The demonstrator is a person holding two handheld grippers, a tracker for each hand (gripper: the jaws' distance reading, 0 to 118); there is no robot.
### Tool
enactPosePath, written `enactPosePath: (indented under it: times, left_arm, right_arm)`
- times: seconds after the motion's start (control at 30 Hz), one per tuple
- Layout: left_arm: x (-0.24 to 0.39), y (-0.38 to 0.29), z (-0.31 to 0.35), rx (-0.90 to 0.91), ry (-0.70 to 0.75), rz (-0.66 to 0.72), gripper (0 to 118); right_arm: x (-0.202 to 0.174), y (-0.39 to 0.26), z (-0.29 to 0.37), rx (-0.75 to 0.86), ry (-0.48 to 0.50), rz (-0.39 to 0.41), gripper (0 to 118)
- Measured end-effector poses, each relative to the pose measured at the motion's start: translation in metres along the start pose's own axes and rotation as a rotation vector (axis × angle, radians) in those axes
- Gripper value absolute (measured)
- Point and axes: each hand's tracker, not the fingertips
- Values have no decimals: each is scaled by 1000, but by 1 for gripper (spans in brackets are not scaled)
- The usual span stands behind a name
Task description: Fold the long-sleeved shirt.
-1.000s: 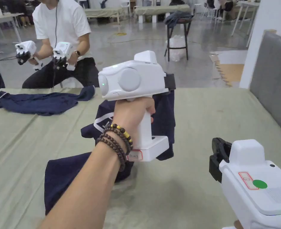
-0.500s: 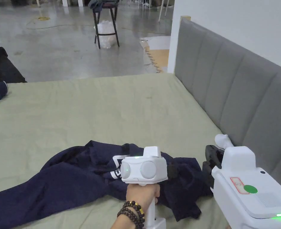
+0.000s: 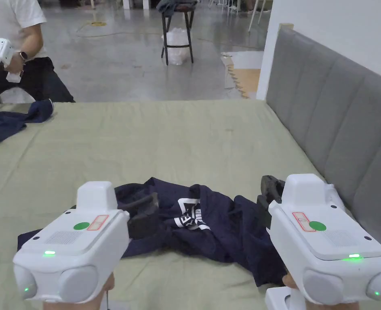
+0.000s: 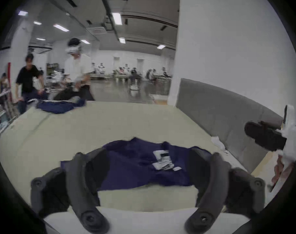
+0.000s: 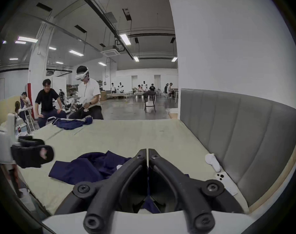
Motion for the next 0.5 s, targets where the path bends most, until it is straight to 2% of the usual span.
enactPosePath:
  times: [0.07,0.1,0.13,0.17,0.23,0.4,0.43,0.47,0.5]
  left_arm:
    - [-17,-9,19,0,77,6,72]
    - [-25,-13,25,-10,79,1,53]
    - [-31,-15,29,-22,96,-14,21]
    - [-33,-18,31,-36,128,-39,7]
    - [-37,-21,31,-52,112,-35,5]
    - [-30,-18,3,-118,42,29,6]
    - [-29,-17,-9,-146,32,14,21]
    - [-27,-16,-24,-193,34,-23,49]
    - [-25,-17,-43,-225,33,-26,83]
  right_arm:
    - [-6,0,2,1,9,-6,0]
    - [-8,-1,4,1,15,-12,0]
    - [-10,-1,4,-1,25,-13,0]
    - [-13,-2,4,-5,36,-10,0]
    - [-17,-3,4,-10,40,2,0]
    - [-18,-3,3,-12,45,11,0]
    - [-17,-3,4,-12,43,14,0]
    - [-15,-3,3,-13,39,18,0]
    - [-12,-3,2,-15,32,20,0]
